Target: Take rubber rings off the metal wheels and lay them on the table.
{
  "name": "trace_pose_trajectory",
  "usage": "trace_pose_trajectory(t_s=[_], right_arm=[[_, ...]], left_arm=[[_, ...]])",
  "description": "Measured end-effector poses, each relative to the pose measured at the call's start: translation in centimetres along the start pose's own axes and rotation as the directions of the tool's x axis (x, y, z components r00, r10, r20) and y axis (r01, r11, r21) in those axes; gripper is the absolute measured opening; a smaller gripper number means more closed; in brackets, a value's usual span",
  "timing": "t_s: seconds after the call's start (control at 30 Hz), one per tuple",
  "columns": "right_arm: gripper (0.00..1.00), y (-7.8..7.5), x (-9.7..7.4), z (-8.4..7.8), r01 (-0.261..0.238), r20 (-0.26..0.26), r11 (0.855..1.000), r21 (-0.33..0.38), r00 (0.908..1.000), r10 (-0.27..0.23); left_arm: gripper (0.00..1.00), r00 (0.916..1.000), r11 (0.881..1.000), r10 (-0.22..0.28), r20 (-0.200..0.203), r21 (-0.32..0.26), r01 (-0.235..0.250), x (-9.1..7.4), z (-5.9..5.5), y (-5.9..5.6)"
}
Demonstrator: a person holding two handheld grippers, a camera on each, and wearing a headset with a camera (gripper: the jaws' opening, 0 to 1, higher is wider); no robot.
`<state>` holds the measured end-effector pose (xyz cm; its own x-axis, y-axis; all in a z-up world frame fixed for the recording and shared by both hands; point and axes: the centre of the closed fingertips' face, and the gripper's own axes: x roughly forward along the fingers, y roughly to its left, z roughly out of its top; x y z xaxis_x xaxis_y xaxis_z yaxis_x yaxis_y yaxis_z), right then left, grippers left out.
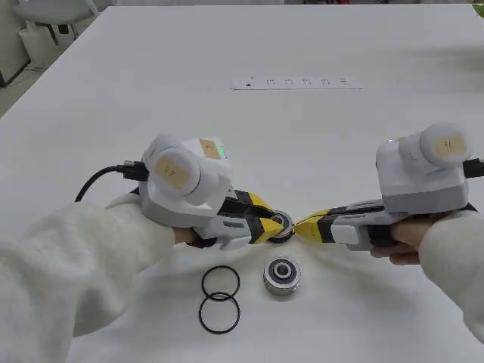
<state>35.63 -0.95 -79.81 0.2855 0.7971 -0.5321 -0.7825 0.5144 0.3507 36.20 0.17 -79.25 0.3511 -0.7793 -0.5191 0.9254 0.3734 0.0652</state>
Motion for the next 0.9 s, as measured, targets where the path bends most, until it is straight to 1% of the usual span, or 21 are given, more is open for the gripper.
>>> trace_pose_trajectory(t_s=[0.03, 0.13, 0.23, 0.37, 0.57, 0.9], right_arm=[[0.00, 0.05, -0.07, 0.23, 0.000, 0.008, 1.000, 0.003, 1.0000, 0.000], [0.00, 0.08, -0.03, 0.21, 0.001, 0.007, 1.000, 0.005, 1.0000, -0.001], [0.00, 0.12, -0.10, 0.35, -0.005, 0.014, 1.000, 0.027, 0.9999, 0.005], [0.00, 0.27, -0.03, 0.48, -0.005, 0.017, 0.999, 0.039, 0.9998, 0.005], [0.00, 0.46, 0.05, 0.66, -0.010, 0.019, 0.999, 0.047, 0.9998, 0.009], [0.00, 0.68, 0.16, 0.87, -0.019, 0.021, 0.999, 0.042, 0.9996, 0.018]], left_arm=[[0.14, 1.0000, 1.000, 0.001, 0.002, 0.000, -0.001, 0.00, 0.00, -0.01], [0.14, 1.0000, 1.000, 0.002, 0.004, 0.001, -0.002, 0.00, 0.01, -0.03], [0.14, 1.0000, 1.000, 0.002, 0.004, 0.002, -0.002, -0.01, 0.02, -0.06], [0.14, 1.0000, 1.000, 0.001, 0.004, -0.001, -0.001, -0.01, 0.02, -0.08], [0.13, 1.0000, 1.000, 0.000, 0.004, -0.003, 0.000, -0.03, 0.01, -0.14], [0.13, 1.0000, 1.000, 0.000, 0.004, -0.005, 0.000, -0.06, -0.01, -0.18]])
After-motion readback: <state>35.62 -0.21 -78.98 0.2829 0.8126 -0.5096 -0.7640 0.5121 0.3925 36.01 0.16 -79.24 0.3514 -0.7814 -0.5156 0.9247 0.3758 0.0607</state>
